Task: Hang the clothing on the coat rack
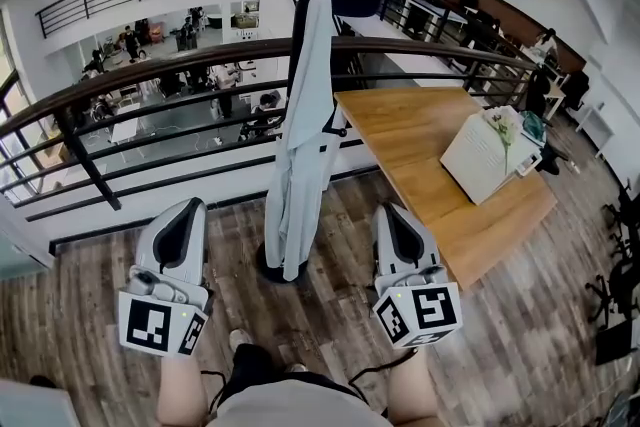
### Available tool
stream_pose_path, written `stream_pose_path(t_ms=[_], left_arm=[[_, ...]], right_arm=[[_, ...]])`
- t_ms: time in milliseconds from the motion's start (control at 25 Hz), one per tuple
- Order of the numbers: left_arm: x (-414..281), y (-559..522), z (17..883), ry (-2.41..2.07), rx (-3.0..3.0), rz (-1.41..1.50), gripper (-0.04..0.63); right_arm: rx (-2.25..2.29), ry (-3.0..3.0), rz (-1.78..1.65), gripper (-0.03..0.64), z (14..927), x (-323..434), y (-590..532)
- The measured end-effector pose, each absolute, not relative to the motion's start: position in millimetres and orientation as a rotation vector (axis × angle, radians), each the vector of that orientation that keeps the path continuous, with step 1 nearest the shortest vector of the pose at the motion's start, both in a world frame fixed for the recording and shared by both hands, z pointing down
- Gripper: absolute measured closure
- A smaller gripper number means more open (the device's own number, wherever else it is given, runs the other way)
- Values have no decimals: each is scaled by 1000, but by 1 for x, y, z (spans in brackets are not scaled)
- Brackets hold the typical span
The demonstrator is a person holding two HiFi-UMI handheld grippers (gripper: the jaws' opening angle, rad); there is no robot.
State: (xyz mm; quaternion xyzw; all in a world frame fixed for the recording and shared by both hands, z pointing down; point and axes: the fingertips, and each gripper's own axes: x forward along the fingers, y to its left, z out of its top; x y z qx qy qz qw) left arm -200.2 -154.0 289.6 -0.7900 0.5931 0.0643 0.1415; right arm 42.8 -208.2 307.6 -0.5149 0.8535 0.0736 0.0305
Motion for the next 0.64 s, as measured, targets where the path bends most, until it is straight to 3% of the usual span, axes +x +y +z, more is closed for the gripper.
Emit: stream_pose_path(t_ms=[640], left_arm=[[-191, -154, 285, 1715, -2268, 200, 589]], right_arm=[[-1580, 2628, 215, 615, 306, 54, -208]])
